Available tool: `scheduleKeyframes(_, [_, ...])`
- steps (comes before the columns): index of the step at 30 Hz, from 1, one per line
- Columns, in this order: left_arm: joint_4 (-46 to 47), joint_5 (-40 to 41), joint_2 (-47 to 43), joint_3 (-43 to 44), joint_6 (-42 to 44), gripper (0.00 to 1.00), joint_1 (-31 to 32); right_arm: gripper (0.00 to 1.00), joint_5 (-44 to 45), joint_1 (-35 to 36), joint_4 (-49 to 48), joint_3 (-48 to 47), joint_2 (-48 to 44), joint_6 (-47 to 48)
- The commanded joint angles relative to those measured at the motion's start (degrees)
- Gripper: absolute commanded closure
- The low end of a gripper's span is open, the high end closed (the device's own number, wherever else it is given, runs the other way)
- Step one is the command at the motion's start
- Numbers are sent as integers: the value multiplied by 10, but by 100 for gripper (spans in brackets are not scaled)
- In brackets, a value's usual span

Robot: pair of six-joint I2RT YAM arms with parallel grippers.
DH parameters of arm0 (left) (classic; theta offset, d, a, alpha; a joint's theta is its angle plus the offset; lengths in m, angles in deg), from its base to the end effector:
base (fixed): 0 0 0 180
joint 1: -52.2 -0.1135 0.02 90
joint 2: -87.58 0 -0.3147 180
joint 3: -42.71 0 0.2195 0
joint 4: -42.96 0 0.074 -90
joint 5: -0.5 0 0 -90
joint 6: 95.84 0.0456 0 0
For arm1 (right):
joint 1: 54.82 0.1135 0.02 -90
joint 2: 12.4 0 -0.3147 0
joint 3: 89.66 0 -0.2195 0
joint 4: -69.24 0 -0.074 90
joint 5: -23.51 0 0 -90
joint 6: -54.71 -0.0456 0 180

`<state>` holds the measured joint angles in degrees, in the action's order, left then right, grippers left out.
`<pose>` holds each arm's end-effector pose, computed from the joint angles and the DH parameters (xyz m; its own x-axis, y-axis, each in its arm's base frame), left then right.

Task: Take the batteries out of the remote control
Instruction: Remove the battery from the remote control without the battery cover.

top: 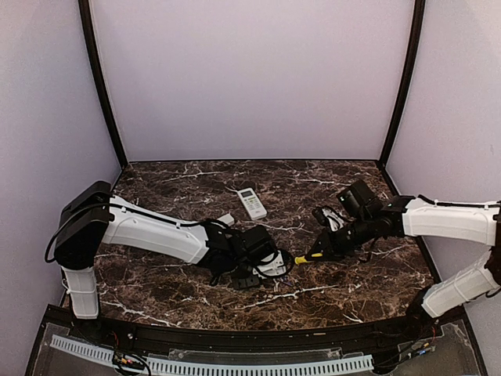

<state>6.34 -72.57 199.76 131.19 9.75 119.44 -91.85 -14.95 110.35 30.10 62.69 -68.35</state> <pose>0.1662 -0.3619 0.2145 -0.1017 0.9069 -0.4089 0.8863 0.2692 0.3768 0.1530 0.1533 0.2659 -0.9494 -0.1507 -0.2755 -0.2928 0.7422 0.6028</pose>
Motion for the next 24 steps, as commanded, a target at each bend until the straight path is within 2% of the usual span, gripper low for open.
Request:
scheduleKeyframes(1, [-43,7,22,-3,-3,71,-4,100,12,5,-23,-23,12,13])
scheduleKeyframes(13, [-52,-1,29,5,-8,69,-4,100,10,11,-4,-11,6,15])
scheduleKeyframes(19, [-54,-17,31,10,-20,61,-4,100,32,11,-7,4,-59,-7])
scheduleKeyframes(24, [-55,-12,31,14,-28,47,-4,100,94,11,7,19,-115,-28])
